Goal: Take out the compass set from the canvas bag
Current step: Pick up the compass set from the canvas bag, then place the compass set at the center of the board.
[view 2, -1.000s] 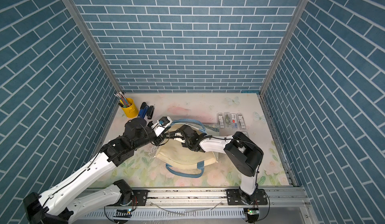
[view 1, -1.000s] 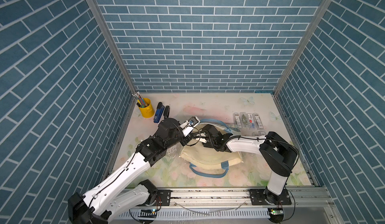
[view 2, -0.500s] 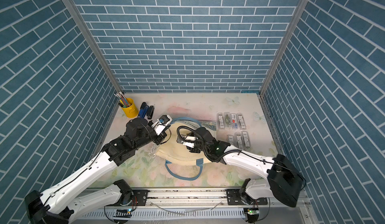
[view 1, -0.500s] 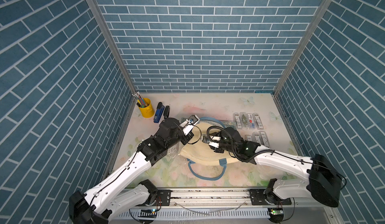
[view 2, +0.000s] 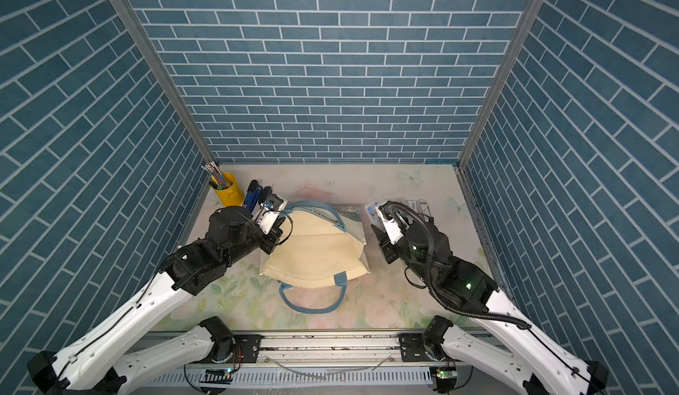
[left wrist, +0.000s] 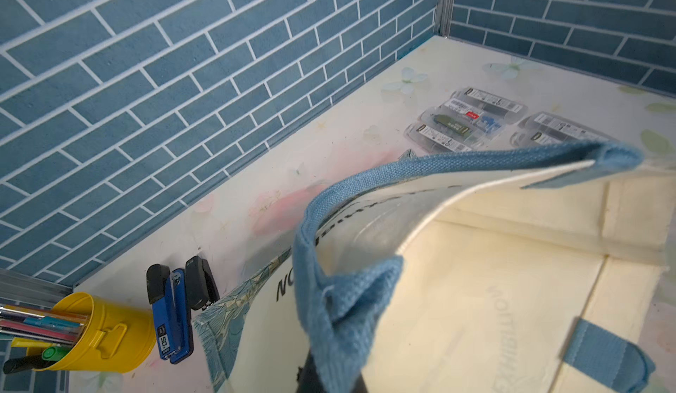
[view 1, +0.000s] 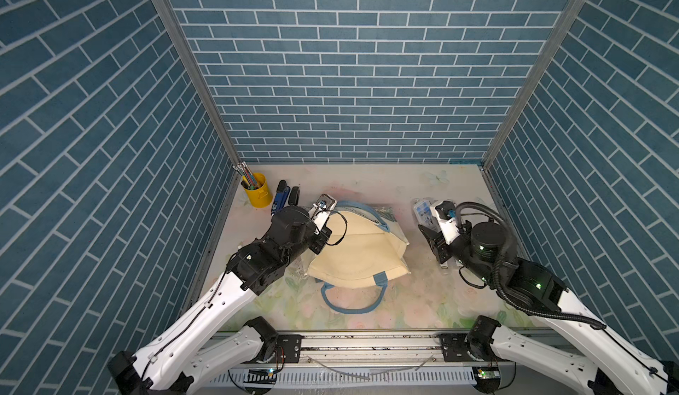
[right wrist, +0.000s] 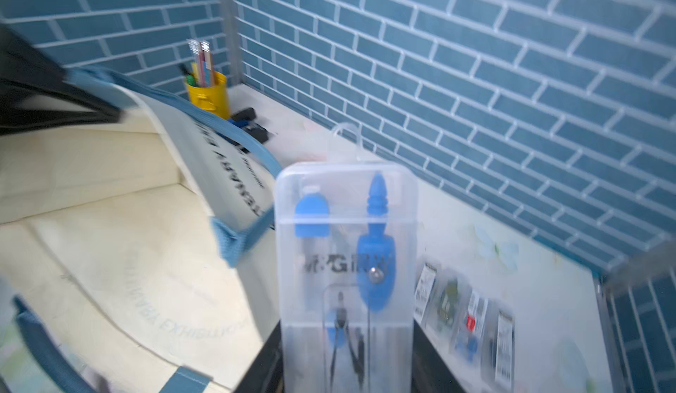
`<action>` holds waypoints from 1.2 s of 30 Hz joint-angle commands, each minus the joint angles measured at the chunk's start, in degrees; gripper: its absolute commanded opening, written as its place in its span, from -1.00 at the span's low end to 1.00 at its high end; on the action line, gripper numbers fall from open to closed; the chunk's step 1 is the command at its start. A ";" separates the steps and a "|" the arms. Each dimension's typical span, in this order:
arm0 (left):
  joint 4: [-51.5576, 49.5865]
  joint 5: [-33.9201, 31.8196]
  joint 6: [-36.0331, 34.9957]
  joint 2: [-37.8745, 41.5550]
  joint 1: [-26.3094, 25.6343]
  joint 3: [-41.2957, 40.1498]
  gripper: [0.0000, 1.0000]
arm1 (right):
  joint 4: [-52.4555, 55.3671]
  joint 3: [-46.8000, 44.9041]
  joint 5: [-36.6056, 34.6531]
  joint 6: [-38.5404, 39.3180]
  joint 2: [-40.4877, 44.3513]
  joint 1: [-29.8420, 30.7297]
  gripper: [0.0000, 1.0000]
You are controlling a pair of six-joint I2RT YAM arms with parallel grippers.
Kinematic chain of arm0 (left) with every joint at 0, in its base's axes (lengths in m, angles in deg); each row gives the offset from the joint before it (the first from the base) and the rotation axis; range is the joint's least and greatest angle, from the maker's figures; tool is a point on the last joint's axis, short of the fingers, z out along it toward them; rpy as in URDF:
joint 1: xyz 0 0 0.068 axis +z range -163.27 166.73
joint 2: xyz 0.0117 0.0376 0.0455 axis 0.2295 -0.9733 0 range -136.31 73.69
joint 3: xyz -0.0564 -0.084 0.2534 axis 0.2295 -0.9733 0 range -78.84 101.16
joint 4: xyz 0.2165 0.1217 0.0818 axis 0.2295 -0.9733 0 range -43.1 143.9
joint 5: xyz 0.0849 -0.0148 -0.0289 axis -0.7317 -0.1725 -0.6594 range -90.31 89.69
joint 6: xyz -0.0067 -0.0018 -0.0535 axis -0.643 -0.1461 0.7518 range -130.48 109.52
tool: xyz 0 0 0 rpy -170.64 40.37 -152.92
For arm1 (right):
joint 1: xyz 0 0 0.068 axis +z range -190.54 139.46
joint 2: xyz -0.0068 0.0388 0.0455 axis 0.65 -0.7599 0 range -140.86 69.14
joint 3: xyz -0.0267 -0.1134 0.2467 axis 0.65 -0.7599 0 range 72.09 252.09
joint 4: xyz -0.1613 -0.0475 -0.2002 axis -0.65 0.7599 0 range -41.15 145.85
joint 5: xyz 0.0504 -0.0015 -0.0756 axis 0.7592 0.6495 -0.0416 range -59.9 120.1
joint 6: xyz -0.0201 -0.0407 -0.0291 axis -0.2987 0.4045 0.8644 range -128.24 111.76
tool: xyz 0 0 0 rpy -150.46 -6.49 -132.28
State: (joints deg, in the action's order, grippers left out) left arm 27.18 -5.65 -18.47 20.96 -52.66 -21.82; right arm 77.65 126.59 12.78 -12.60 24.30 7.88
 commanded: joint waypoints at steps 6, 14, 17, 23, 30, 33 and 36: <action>-2.70 -0.37 4.13 0.79 -0.09 3.09 -1.00 | 1.79 -11.78 10.17 -30.10 -11.33 -16.58 -0.37; -4.04 -1.27 4.17 1.37 -0.06 3.13 -1.00 | -0.46 -15.86 12.16 -33.14 -25.90 -17.55 -0.39; -3.95 -1.16 4.21 1.77 -0.03 2.66 -1.00 | -2.50 -16.09 10.63 -30.63 -28.79 -17.83 -0.39; -4.11 -1.42 4.17 2.30 -0.06 2.02 -1.00 | -2.58 -15.47 8.30 -26.86 -31.53 -18.54 -0.17; -4.46 -0.81 5.06 2.53 -0.06 1.26 -1.00 | -4.09 -12.63 5.98 -22.29 -35.90 -19.90 -0.20; -4.57 -0.81 5.50 2.81 -0.09 1.08 -1.00 | -5.24 -11.62 7.00 -21.07 -38.57 -20.51 -0.19; -4.64 -0.52 5.72 2.80 -0.11 0.80 -1.00 | -5.11 -10.96 7.08 -20.45 -39.37 -20.56 -0.13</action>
State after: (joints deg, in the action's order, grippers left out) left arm 21.14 -6.55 -13.86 22.70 -52.66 -20.64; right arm 73.17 113.50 20.71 -34.83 -14.65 -12.38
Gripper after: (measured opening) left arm 0.064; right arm 0.446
